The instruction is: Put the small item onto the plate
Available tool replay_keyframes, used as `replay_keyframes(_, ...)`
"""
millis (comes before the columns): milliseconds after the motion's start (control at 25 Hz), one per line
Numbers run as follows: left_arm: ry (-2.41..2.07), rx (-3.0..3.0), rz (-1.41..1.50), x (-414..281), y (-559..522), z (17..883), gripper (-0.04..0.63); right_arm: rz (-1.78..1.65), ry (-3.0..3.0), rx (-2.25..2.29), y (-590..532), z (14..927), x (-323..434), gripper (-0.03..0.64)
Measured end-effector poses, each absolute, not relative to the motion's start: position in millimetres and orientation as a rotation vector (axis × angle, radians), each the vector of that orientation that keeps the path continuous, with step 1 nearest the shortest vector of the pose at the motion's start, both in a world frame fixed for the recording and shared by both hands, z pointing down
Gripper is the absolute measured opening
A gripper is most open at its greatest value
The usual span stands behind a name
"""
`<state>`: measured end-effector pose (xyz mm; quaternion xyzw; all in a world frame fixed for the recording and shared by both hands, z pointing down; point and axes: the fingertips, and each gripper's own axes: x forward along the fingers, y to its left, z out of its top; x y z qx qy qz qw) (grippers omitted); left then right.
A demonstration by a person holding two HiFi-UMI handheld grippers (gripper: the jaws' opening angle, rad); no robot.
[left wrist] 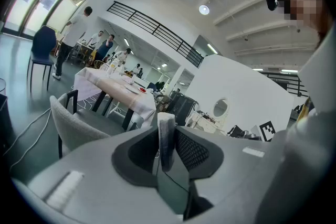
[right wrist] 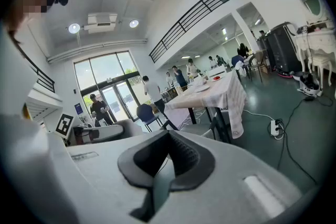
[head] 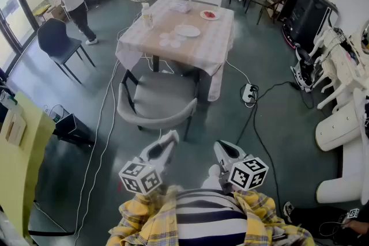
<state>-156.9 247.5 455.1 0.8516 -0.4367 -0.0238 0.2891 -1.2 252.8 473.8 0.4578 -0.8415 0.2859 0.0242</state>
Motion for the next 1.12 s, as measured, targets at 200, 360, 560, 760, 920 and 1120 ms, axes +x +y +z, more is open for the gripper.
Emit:
replay_keyframes(200,-1.157,2.272,-0.070,-156,246,454,0.089,0.880,-2.605,1.418,251,472,-2,-0.005)
replay_keyframes(360,-1.152,2.274,-0.070,-154,245,454,0.089,0.886,-2.605,1.416,251,473,-1,-0.005)
replay_keyframes(560,-1.142,2.260,-0.082,-151,245,455,0.089,0.932,-2.637,1.430,251,469,3,-0.003)
replay_keyframes(760,-1.132,2.247,-0.083,-148,243,459,0.089,0.970,-2.632,1.428,249,474,5,-0.003)
replay_keyframes(920,-1.133,2.228,-0.084,-144,237,463,0.089,0.986,-2.615,1.420,244,479,9,-0.003)
replay_keyframes(1120,-1.140,2.209,-0.076,-134,228,466,0.089,1.014,-2.599,1.409,232,484,19,-0.003)
